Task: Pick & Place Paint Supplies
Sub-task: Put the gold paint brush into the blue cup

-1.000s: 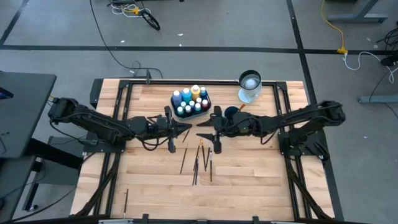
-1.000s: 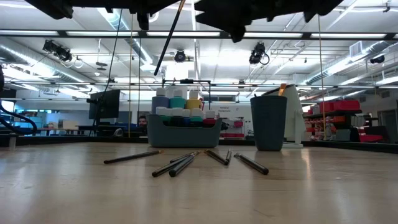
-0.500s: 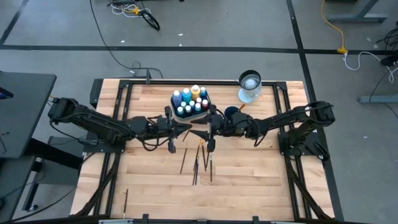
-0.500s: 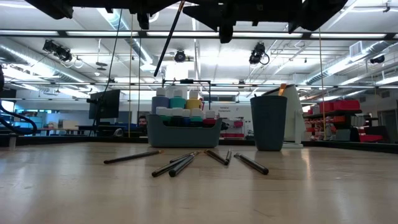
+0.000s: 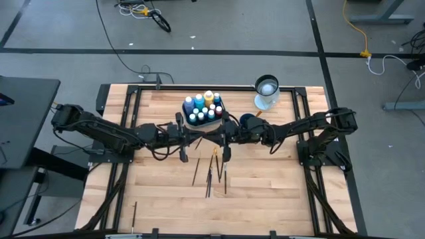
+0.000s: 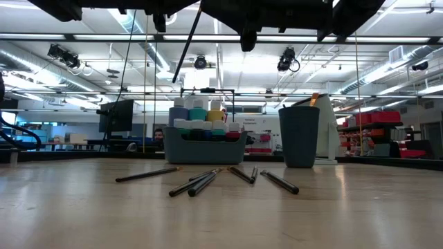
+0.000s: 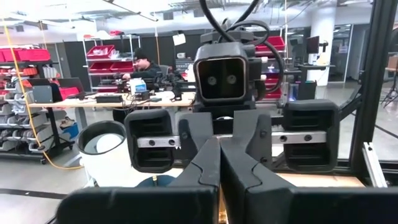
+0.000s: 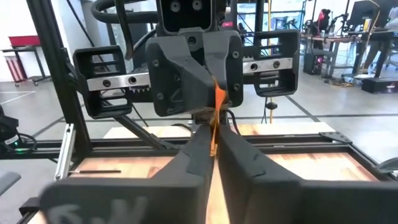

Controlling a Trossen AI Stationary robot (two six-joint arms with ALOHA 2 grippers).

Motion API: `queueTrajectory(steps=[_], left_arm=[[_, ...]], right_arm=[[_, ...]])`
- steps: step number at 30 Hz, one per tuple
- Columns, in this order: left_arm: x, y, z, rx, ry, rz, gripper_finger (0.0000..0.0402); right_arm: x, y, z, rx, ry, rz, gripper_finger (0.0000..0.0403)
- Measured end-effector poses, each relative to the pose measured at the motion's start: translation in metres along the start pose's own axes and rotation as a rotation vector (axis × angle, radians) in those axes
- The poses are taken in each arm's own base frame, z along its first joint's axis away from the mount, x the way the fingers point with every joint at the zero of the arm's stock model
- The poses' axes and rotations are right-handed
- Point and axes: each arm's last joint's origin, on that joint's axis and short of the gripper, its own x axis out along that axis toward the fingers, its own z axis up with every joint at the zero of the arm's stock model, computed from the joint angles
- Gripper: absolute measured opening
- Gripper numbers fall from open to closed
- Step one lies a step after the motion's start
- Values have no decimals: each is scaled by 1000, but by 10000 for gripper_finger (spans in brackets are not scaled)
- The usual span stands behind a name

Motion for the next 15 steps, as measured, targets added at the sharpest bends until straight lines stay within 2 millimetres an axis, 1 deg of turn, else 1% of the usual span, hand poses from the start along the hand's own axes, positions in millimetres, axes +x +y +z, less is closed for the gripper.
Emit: queueTrajectory(steps=[2, 4, 12, 15], left_arm=[[0, 0, 1, -2, -6, 0, 2], [0, 0, 1, -3, -9, 0, 2], [0, 0, 1, 14, -10, 2, 2], [0, 0, 2, 13, -13, 1, 2]], right_arm=[[0, 0, 1, -1, -11, 3, 12], [0, 0, 1, -11, -13, 2, 6], [0, 0, 2, -40, -18, 0, 7], [0, 0, 2, -57, -20, -1, 17]])
